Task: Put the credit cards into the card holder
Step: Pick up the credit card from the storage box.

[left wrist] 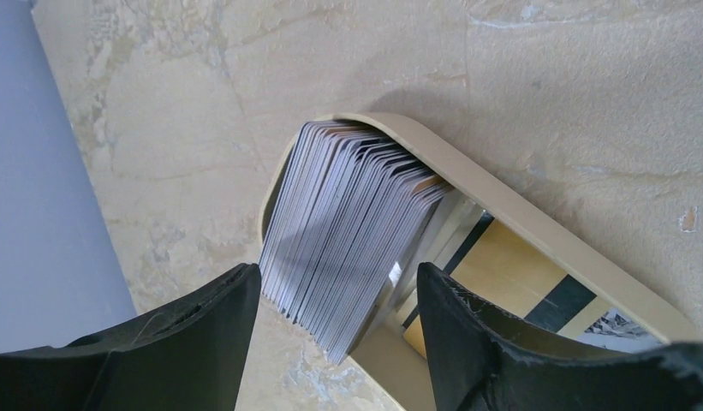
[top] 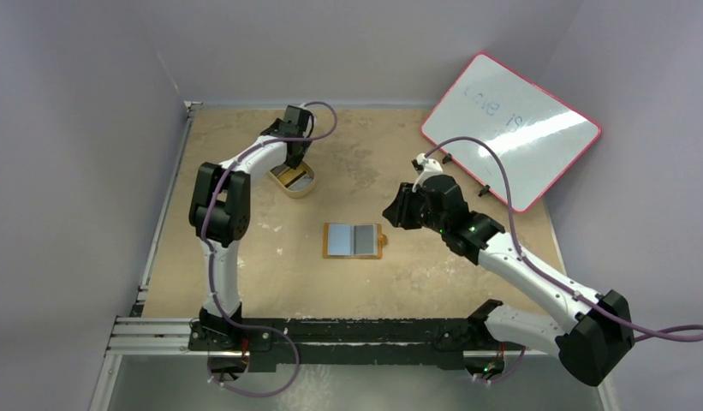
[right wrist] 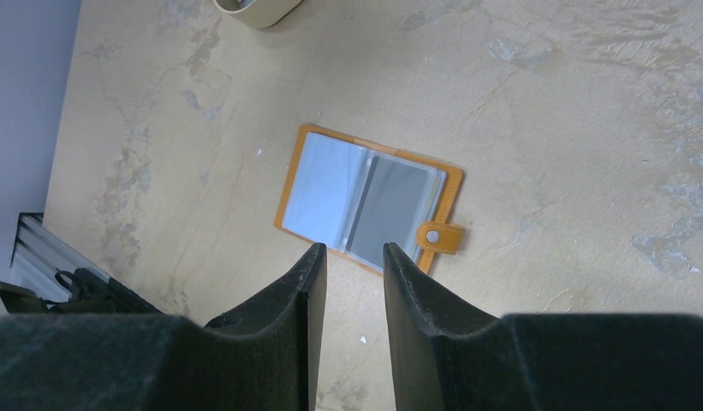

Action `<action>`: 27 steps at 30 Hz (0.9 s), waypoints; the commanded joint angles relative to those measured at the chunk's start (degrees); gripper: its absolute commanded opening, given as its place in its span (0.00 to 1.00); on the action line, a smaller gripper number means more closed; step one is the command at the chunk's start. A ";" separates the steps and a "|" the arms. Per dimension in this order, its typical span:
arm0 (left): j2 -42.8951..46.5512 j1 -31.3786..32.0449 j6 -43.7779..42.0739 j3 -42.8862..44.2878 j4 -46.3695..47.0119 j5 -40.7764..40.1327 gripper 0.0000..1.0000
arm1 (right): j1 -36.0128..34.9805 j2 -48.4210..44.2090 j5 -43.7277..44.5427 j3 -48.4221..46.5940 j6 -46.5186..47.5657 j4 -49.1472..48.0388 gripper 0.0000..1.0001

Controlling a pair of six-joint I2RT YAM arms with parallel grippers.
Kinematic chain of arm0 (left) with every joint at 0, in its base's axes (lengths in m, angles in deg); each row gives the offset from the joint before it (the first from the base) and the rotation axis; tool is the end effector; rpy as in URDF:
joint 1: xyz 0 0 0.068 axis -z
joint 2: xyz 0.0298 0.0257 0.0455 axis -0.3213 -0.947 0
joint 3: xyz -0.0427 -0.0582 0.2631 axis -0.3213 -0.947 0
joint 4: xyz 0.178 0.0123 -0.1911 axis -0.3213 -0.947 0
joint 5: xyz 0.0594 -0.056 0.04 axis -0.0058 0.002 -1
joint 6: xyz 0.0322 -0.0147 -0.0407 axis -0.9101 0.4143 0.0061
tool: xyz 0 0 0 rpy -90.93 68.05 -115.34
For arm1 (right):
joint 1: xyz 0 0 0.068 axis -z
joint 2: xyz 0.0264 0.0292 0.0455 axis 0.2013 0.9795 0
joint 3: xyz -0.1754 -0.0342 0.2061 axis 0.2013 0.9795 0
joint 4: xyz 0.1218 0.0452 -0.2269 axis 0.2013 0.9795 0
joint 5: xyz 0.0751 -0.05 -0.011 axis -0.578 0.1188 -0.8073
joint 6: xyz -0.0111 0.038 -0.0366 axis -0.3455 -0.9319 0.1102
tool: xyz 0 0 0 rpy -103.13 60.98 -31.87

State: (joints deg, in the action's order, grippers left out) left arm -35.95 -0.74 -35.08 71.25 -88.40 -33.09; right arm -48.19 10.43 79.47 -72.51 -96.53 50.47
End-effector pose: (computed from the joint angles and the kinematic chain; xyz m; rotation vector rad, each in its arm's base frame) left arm 0.4468 -0.1280 0.1935 0.4652 2.3954 0.5575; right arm 0.1983 0.1470 0.2916 -0.0719 2.0823 0.7552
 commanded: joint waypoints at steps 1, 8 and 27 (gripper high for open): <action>0.40 -0.36 -2.32 0.95 3.95 -2.53 0.64 | 0.18 0.30 -0.56 -2.63 1.28 -0.73 0.33; 0.18 -0.35 -3.75 1.33 3.38 -3.56 0.56 | 0.17 1.99 -0.82 -2.58 1.65 -1.58 0.33; 0.94 -0.30 -3.62 2.83 0.91 -1.34 0.34 | 0.19 2.13 -0.67 -1.78 1.80 -2.08 0.33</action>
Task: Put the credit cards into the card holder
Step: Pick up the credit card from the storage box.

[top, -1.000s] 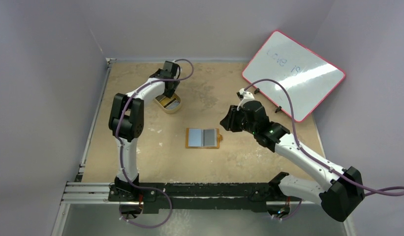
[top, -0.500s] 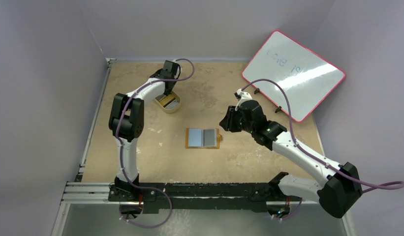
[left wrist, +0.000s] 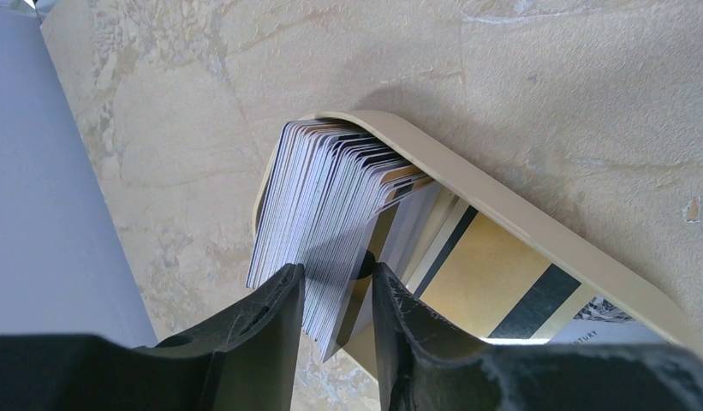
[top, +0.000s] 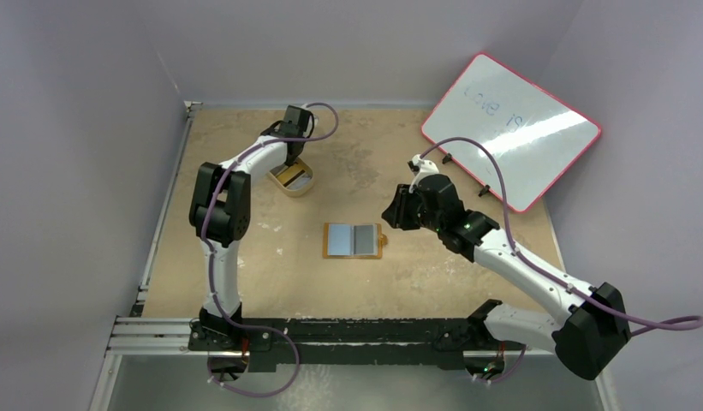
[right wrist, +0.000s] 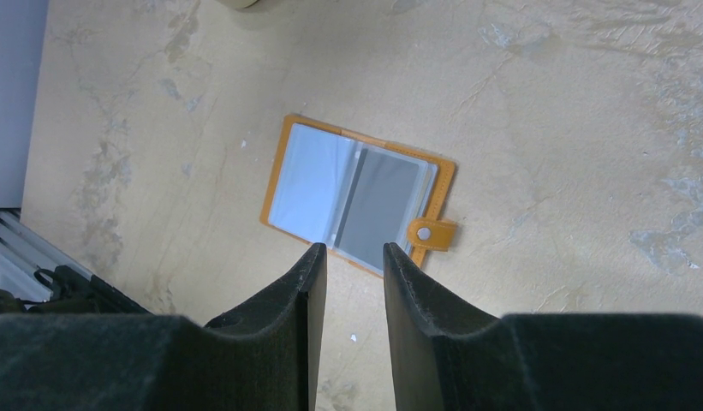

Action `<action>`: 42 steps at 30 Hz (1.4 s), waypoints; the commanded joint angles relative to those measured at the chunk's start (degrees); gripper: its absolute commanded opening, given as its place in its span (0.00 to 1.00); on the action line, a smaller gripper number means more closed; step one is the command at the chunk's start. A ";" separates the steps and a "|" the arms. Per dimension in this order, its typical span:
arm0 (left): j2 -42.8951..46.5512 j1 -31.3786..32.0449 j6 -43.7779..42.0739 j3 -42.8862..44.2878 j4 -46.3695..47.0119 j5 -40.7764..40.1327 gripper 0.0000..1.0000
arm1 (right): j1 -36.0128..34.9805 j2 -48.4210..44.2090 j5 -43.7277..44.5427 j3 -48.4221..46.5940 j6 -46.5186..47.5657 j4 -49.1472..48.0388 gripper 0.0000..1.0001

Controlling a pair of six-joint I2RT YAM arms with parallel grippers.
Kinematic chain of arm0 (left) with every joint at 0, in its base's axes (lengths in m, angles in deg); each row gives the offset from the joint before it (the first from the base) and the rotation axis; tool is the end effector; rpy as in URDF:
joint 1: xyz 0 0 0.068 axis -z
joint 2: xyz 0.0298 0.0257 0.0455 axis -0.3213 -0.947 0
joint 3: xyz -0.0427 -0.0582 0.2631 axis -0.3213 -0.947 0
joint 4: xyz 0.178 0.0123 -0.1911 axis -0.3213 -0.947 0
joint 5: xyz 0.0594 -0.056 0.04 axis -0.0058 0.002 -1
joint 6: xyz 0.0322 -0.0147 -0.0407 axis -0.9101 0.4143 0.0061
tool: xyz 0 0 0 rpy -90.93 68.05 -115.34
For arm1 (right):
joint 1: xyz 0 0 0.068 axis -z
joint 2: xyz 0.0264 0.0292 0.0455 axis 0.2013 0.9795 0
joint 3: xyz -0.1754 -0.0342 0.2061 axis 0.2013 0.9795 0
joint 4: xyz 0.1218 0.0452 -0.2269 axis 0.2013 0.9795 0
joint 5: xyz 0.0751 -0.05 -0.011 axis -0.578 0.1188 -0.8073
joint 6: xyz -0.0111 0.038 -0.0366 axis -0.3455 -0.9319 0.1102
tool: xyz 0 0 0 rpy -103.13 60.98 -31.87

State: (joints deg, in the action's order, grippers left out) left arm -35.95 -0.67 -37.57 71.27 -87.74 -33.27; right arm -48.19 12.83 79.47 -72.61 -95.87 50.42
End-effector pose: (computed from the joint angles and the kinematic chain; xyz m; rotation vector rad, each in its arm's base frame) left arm 0.4476 -0.1288 0.1944 0.5121 2.3793 0.5769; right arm 0.2043 0.1515 0.2827 -0.0855 2.1192 0.7296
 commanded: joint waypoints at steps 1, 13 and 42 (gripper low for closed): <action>0.92 -0.36 -1.01 2.98 0.19 -1.19 0.33 | 0.19 -0.19 -0.80 -1.71 1.14 -2.06 0.33; 1.26 -0.25 -0.41 3.98 -0.67 -1.59 0.31 | 0.19 0.15 -1.10 -1.67 0.89 -2.49 0.33; 9.94 0.57 15.92 8.59 -15.22 12.79 0.00 | 0.19 -1.81 -6.49 -0.40 -3.39 -8.03 0.33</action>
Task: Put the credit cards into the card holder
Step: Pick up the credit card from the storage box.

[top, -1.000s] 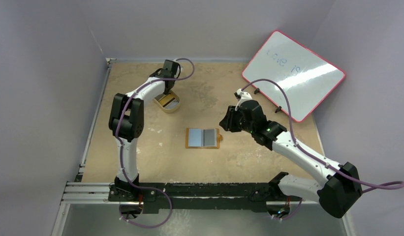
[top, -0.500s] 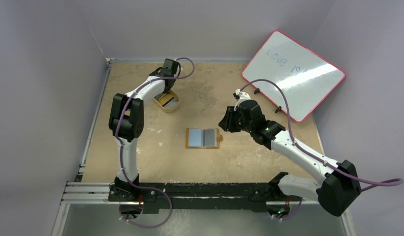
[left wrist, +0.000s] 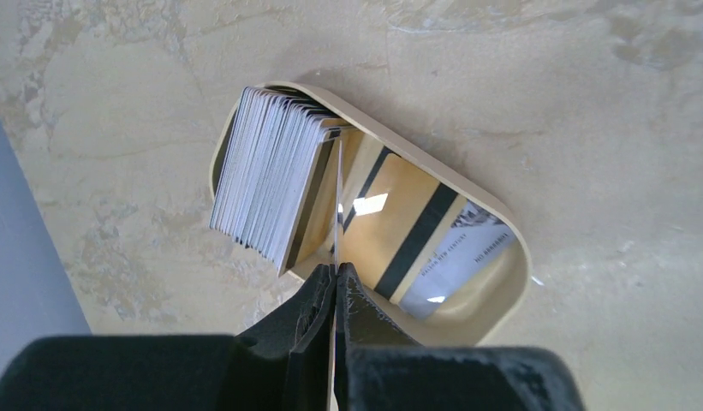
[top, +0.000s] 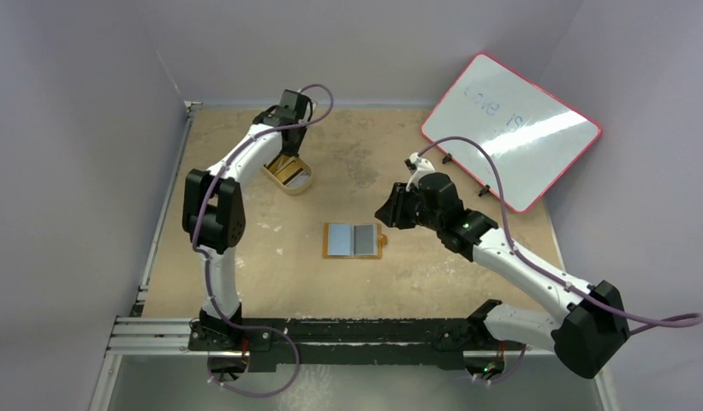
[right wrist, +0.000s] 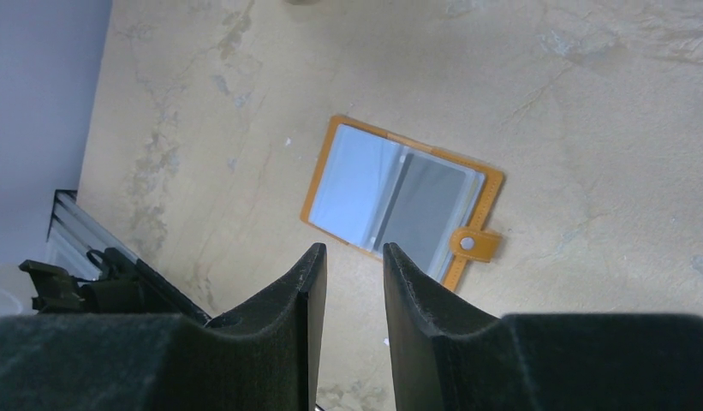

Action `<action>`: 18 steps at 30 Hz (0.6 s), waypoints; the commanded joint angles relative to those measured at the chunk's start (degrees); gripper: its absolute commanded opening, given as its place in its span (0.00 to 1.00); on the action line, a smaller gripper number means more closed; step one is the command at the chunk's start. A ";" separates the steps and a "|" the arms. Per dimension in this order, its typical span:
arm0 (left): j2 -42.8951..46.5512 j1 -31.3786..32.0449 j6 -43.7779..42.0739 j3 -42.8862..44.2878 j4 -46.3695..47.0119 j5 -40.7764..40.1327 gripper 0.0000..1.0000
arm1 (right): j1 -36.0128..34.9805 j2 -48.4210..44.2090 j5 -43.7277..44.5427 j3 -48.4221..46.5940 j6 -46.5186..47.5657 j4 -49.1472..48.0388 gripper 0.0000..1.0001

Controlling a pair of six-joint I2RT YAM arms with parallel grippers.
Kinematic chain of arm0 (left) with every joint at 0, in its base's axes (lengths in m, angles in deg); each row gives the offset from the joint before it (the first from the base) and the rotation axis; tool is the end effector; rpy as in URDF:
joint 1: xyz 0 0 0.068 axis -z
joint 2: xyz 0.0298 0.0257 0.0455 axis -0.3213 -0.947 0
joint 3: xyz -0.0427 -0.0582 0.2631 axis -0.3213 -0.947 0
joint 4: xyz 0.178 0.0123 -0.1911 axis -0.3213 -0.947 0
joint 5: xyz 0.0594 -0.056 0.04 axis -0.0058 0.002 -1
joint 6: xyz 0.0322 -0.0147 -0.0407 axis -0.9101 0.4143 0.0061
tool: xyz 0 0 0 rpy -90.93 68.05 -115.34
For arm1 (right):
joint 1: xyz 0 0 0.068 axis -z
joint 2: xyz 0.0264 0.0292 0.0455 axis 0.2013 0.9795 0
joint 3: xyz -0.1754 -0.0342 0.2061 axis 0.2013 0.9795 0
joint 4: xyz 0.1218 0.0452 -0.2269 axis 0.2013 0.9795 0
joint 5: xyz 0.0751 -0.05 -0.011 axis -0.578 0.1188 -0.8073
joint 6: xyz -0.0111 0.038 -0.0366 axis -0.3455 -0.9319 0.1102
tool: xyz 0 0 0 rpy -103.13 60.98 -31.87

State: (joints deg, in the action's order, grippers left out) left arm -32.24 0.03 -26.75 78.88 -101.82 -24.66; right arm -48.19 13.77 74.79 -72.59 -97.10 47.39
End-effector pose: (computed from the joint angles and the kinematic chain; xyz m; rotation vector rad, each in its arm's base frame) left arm 0.4343 -0.1355 0.2473 0.3833 2.4631 0.3181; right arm 0.2067 0.1569 0.2839 -0.1173 2.1029 0.8367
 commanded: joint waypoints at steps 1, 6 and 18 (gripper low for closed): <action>7.34 -0.13 6.18 0.05 -0.90 5.61 0.00 | 0.15 -3.23 -1.92 -0.09 -2.75 -5.96 0.33; 16.30 -0.29 12.58 -7.66 3.26 16.97 0.00 | 0.18 -5.15 -3.78 1.92 -4.96 -12.25 0.36; 39.90 -0.31 44.23 -40.97 40.54 58.57 0.00 | 0.32 -10.08 -10.73 4.30 -11.02 -27.17 0.37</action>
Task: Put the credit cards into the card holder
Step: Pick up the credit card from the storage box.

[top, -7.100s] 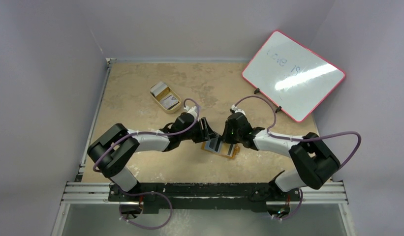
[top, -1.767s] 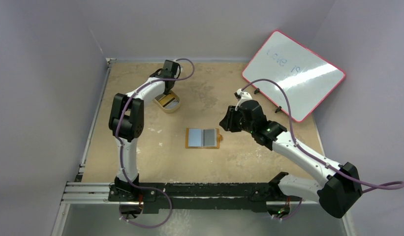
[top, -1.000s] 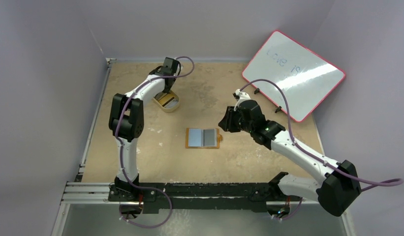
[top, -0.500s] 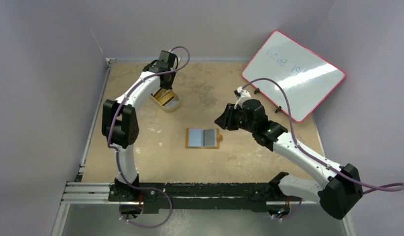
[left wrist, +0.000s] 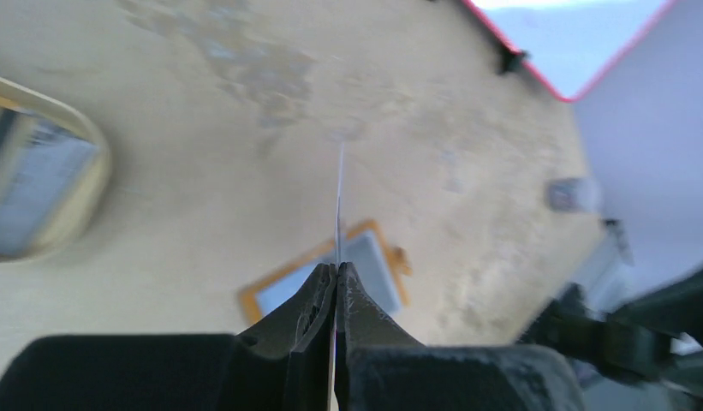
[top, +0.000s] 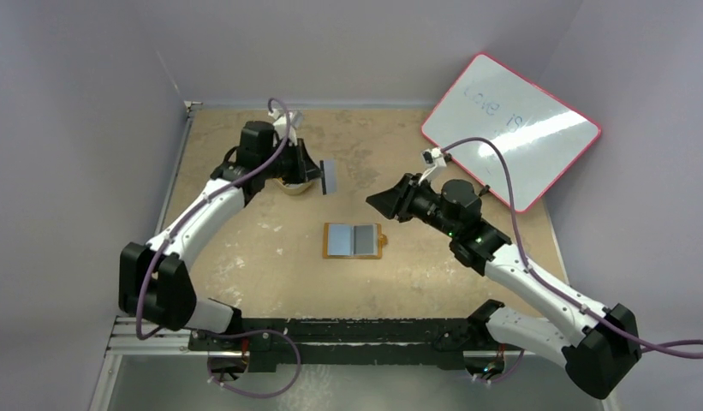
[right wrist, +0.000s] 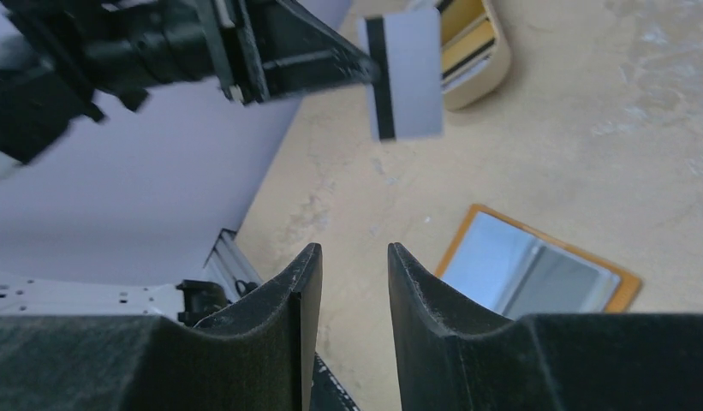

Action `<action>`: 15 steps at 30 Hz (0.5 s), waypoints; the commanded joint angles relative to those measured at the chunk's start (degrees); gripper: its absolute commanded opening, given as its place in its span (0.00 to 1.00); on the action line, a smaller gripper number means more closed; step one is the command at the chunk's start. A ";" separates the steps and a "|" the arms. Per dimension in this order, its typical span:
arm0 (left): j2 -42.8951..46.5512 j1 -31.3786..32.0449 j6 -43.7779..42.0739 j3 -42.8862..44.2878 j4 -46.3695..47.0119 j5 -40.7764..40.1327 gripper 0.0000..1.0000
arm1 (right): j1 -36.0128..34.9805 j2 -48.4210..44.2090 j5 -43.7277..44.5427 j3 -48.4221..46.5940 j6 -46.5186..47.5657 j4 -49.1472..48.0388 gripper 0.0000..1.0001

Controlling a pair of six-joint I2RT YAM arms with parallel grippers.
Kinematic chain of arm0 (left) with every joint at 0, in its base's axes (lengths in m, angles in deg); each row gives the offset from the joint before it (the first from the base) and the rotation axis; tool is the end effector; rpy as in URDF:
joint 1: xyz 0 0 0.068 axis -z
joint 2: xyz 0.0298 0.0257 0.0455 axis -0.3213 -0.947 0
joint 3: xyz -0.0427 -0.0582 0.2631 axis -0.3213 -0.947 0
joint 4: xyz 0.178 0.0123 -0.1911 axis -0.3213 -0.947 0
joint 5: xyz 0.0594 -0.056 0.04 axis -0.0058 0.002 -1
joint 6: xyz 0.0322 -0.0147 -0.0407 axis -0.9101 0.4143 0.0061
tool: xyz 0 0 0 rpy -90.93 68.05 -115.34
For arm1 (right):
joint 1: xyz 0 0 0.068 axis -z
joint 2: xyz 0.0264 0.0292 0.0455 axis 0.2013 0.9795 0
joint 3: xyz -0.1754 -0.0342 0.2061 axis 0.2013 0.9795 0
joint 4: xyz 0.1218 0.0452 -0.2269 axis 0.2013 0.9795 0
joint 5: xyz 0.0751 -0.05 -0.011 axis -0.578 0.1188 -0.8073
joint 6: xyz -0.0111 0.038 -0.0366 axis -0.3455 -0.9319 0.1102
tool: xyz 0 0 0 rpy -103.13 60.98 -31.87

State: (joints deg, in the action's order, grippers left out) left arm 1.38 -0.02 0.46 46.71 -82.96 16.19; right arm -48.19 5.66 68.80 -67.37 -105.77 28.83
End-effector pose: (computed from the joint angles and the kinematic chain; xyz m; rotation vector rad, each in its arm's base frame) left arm 0.3097 -0.1190 0.3091 0.1536 2.2493 -0.8148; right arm 0.1865 0.1465 0.3181 -0.0728 1.7649 1.1737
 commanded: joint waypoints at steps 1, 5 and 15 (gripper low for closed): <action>7.76 -0.31 22.61 -12.06 28.04 20.80 0.00 | 0.36 -2.28 -5.17 -0.69 -2.96 -9.85 0.37; 11.75 -0.19 42.70 -22.46 56.21 27.38 0.00 | 0.37 -2.57 -5.69 -0.96 -4.32 -12.22 0.38; 14.93 2.94 52.25 -30.04 69.83 31.24 0.00 | 0.53 1.11 -7.51 -6.85 -1.83 -4.89 0.41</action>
State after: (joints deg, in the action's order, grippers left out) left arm 14.99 1.14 47.67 16.81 -23.70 43.04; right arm -47.93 6.56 63.40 -70.25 -108.81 23.15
